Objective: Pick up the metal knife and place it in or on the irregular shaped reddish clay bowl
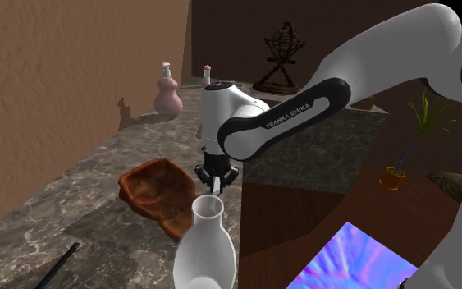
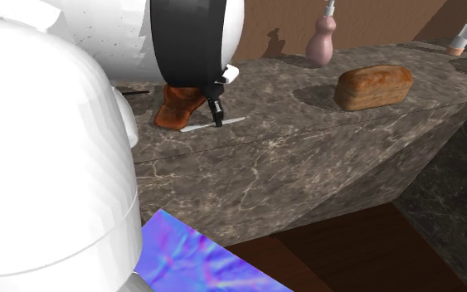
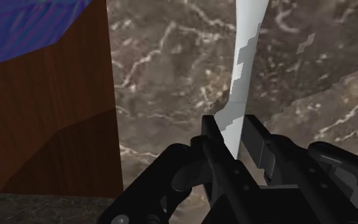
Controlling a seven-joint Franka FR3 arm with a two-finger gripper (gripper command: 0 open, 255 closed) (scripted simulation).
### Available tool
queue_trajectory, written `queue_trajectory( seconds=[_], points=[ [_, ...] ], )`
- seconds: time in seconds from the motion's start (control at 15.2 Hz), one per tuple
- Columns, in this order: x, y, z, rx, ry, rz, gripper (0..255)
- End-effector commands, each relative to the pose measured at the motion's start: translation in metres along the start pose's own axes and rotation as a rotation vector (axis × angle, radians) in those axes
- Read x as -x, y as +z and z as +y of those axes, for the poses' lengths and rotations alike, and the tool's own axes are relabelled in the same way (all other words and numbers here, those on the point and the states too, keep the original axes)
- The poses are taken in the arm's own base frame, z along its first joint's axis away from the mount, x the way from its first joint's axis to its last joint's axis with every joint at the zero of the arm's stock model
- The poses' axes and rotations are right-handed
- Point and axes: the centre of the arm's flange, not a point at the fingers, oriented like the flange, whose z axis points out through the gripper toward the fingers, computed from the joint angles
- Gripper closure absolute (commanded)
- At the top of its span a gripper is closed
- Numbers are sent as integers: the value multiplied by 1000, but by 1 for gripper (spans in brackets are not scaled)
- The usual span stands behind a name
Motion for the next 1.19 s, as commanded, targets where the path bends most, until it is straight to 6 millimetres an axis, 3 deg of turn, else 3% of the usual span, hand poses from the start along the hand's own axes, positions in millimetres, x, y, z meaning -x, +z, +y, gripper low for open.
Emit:
queue_trajectory(
  seconds=[0.0,1.12],
  points=[
    [-1,-7,1,5,0,-3,255],
    [-9,-96,5,5,0,-3,255]
  ],
)
